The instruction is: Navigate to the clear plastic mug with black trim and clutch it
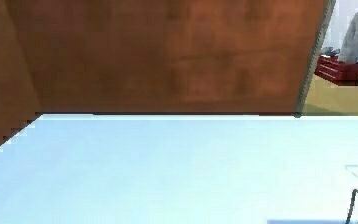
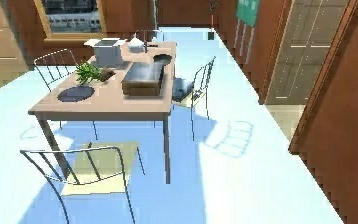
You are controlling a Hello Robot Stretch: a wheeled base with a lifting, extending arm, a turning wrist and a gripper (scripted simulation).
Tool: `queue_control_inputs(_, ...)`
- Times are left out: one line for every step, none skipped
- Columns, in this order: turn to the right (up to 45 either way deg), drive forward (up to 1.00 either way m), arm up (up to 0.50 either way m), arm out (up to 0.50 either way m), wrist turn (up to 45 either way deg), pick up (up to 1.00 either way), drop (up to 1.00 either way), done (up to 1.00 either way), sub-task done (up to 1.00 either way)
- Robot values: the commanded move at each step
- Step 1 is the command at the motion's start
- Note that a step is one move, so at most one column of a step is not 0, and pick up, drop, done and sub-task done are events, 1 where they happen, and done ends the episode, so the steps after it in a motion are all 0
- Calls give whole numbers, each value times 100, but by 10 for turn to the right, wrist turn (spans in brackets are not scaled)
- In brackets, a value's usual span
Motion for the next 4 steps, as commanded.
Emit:
queue_control_inputs(0, 10, 0, 0, 0, 0, 0, 0, 0)
queue_control_inputs(-450, 0, 0, 0, 0, 0, 0, 0, 0)
queue_control_inputs(-420, 0, 0, 0, 0, 0, 0, 0, 0)
queue_control_inputs(0, 100, 0, 0, 0, 0, 0, 0, 0)
